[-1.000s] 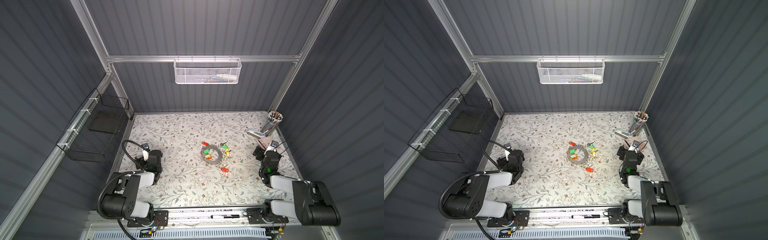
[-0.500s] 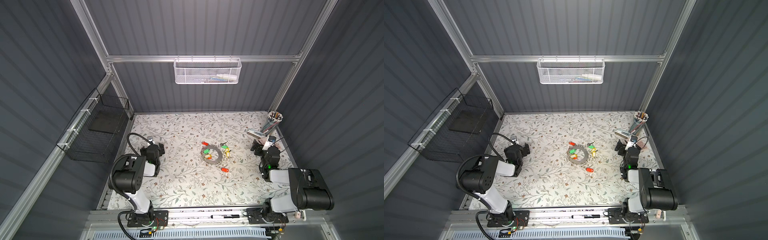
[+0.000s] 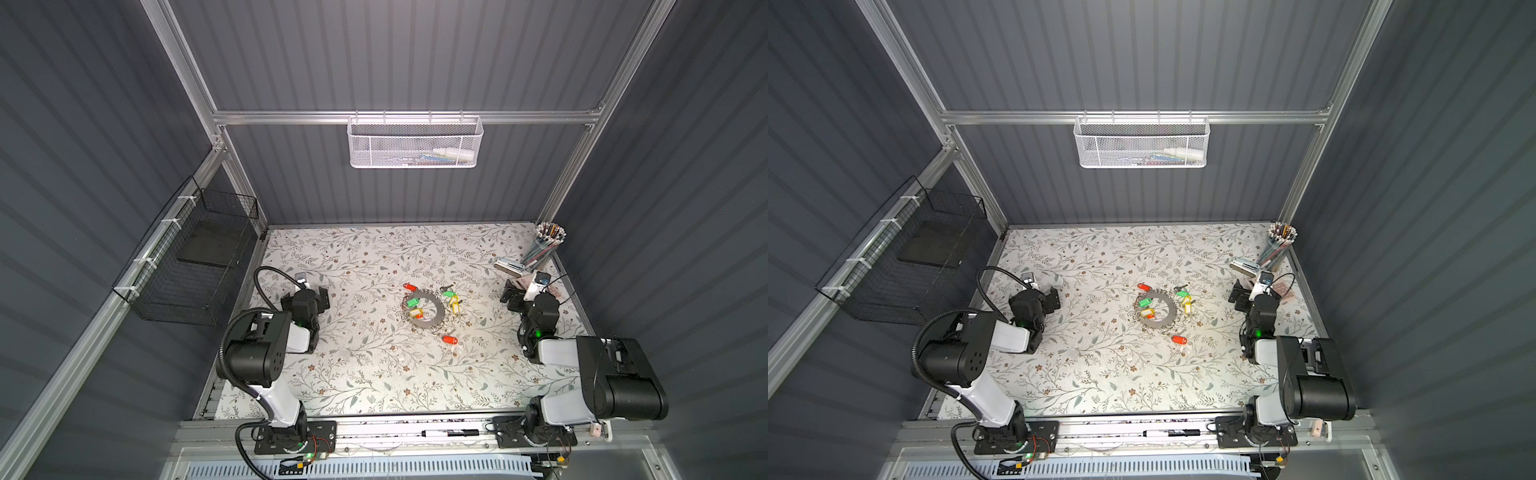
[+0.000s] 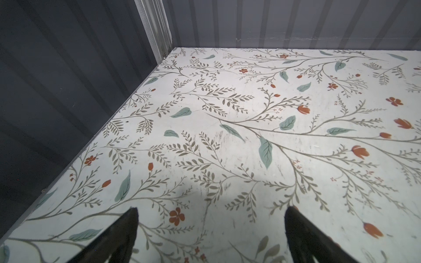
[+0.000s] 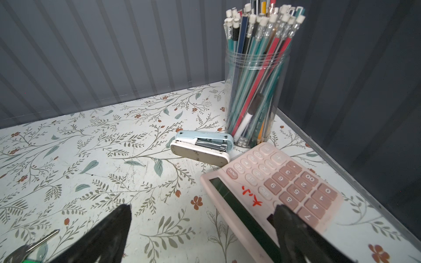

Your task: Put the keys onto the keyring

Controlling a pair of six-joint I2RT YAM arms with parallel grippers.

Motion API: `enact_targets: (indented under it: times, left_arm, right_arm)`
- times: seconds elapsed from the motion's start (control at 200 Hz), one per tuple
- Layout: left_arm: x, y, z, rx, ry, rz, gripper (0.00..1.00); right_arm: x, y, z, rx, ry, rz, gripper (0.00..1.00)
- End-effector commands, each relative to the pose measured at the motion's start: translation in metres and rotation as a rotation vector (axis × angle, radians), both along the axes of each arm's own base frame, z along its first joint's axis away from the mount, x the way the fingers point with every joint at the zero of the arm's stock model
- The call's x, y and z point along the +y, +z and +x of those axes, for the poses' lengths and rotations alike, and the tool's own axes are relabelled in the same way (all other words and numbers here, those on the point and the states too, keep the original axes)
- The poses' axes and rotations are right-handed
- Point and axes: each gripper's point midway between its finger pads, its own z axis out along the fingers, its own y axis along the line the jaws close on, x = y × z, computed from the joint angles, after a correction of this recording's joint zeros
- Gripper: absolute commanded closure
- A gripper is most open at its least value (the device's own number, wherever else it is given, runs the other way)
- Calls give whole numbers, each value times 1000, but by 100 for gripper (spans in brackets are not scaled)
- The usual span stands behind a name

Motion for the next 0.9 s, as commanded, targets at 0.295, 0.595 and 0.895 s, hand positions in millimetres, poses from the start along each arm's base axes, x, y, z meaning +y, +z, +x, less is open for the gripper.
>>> enact_targets:
  times: [0.295, 0.595, 0.895]
  left_arm:
    - [-1, 3, 0, -12, -9, 7, 0]
    - [-1, 3, 0, -12, -10, 7, 0]
    - [-1, 3, 0, -11, -10, 7, 0]
  right_arm:
    - [2, 3, 1, -11, 4, -7, 1]
    - [1, 3, 0, -14, 1, -4, 1]
    - [-5, 5, -7, -47, -41, 0, 1]
